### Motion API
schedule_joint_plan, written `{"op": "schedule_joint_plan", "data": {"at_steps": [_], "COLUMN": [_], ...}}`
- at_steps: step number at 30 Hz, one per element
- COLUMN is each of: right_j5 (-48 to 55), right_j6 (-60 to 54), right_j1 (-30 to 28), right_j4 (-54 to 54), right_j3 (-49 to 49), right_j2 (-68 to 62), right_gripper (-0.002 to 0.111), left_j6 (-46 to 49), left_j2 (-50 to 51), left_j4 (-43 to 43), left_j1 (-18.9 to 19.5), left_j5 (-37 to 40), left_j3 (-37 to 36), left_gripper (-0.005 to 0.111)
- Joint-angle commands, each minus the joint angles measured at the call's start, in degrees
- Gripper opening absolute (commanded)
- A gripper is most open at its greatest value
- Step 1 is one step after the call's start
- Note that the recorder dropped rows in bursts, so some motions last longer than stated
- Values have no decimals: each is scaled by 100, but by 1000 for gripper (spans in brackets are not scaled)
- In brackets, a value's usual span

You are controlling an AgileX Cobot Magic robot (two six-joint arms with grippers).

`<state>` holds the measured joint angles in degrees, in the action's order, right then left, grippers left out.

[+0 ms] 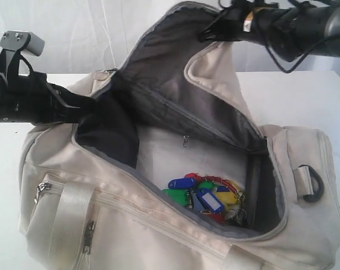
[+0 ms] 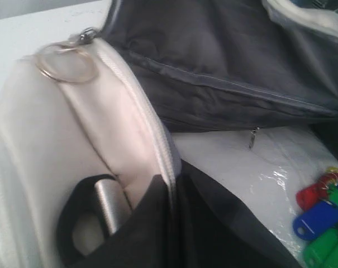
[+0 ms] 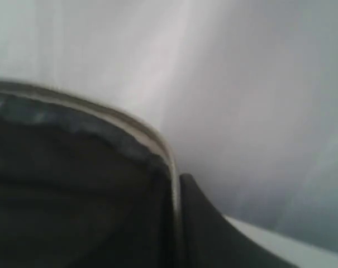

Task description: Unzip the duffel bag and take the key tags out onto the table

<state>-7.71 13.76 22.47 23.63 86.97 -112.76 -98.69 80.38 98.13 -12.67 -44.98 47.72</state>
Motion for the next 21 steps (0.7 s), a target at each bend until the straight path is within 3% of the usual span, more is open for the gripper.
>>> {"op": "schedule_joint_plan", "data": {"at_steps": [1, 6, 10, 14, 19, 21], "right_j5": [655, 771, 994, 1562, 2424, 2540], "right_j6": [445, 498, 770, 342, -1761, -1717], "right_j1": [-200, -187, -187, -187, -187, -213], "right_j4": [-320, -320, -320, -320, -309, -321], "right_j3": [55, 55, 55, 55, 55, 55], "right_j2": [23, 219, 546, 1082, 1863, 2124], "right_gripper": [22, 50, 66, 67, 62, 61], "left_j6": [-27, -27, -27, -27, -39, -39], "left_j2": [-34, -34, -34, -34, -34, -34], "left_j4": [182, 182, 182, 182, 182, 182], "left_j1": [-7, -7, -7, -7, -7, -7], "left_j5": [-320, -353, -361, -331, -261, -201], "left_j3": [-25, -25, -25, -25, -25, -25], "left_gripper": [0, 0, 0, 15, 39, 45]}}
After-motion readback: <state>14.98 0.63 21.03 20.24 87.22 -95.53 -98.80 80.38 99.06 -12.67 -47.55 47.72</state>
